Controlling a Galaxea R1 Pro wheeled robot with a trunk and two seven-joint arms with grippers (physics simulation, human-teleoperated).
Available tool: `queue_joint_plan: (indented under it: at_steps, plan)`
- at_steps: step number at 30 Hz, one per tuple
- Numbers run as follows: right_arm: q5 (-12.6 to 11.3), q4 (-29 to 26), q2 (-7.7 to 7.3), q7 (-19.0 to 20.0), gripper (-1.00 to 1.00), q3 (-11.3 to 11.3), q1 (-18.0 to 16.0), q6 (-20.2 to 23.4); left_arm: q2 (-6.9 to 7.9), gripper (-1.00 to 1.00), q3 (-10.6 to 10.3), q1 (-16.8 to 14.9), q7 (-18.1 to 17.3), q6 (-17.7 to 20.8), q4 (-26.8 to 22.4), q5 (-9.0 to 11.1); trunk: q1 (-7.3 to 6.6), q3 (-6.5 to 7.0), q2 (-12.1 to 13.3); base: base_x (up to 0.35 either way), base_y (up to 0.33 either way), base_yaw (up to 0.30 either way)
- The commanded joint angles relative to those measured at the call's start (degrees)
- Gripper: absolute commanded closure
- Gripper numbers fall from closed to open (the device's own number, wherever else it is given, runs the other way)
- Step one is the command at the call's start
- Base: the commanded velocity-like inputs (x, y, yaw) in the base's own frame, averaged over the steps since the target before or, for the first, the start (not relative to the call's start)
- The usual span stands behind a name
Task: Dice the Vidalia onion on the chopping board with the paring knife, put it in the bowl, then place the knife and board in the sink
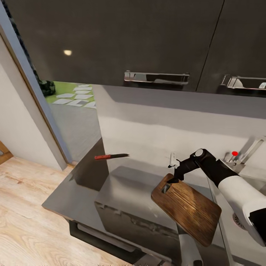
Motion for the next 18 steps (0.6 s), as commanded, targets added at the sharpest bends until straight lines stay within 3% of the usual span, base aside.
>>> queue_joint_plan:
  at_steps: [1,18]
  plan:
    - [-0.05,-0.11,-0.05,0.13,-1.0,0.18,-0.05,0.6,-0.01,-1.0,0.1,-0.02,0.0,-0.18,0.02,0.01,0.03,-0.21,-0.12,0.046,0.0,0.0]
    - [-0.07,-0.12,-0.04,0.11,-1.0,0.18,-0.05,0.6,-0.03,-1.0,0.02,-0.03,0.0,-0.18,0.04,0.01,0.03,-1.78,-0.12,0.013,0.0,0.0]
